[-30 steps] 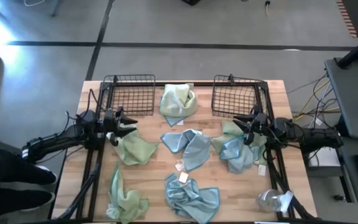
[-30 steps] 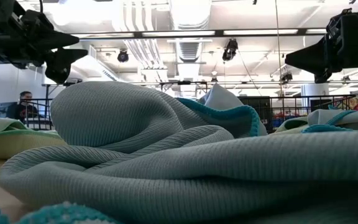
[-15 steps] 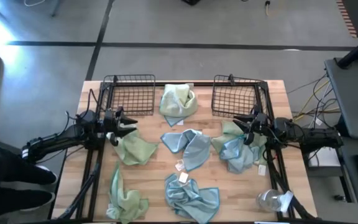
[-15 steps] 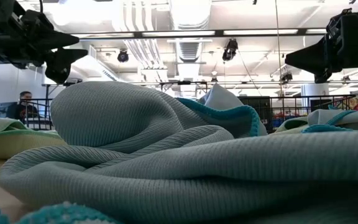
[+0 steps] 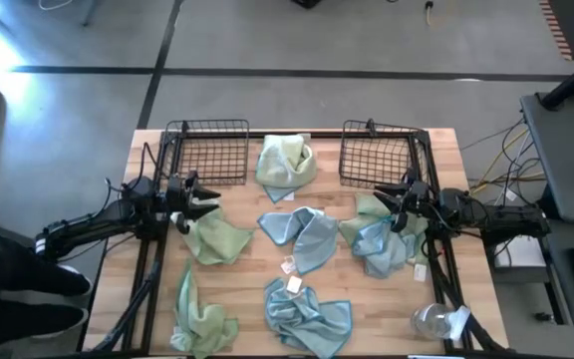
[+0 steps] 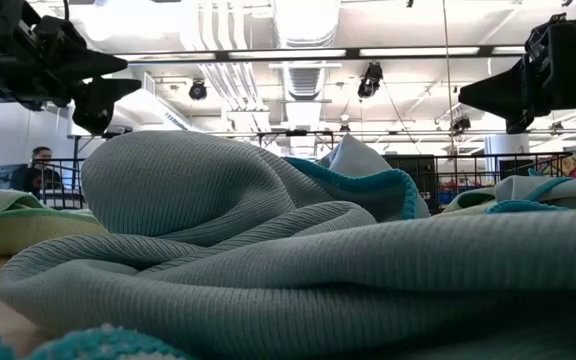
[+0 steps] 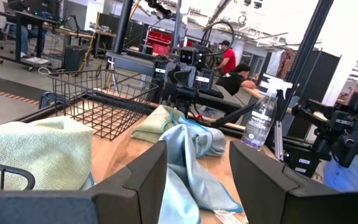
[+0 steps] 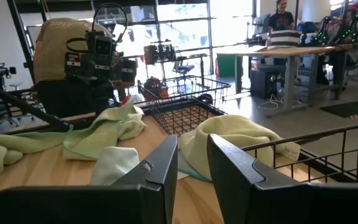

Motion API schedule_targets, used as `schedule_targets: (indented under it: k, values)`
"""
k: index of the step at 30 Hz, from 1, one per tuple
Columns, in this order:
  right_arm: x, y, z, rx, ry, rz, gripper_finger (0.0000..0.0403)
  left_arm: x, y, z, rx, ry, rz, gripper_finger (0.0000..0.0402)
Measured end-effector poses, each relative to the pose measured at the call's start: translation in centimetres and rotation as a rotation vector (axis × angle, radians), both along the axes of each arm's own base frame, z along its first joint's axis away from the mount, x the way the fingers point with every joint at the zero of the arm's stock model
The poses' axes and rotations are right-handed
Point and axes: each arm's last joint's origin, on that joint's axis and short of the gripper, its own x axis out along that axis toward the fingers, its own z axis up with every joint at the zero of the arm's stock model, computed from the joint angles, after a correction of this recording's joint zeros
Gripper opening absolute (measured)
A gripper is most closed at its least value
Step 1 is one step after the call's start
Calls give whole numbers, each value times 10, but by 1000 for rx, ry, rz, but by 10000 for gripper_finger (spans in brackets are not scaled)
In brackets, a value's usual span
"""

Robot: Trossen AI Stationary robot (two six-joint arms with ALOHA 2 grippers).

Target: Sort microfiber towel by color & place in baskets

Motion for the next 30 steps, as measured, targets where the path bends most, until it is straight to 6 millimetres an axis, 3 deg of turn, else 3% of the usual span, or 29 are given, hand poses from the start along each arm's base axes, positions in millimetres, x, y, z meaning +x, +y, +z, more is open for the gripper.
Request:
schedule_targets:
  k: [18,30]
  values:
    - [0,0,0,6,-2,-5,82,0,0,0,0,0,0,159]
    - [0,0,0,251,-85,11,82,0,0,0,0,1,-1,159]
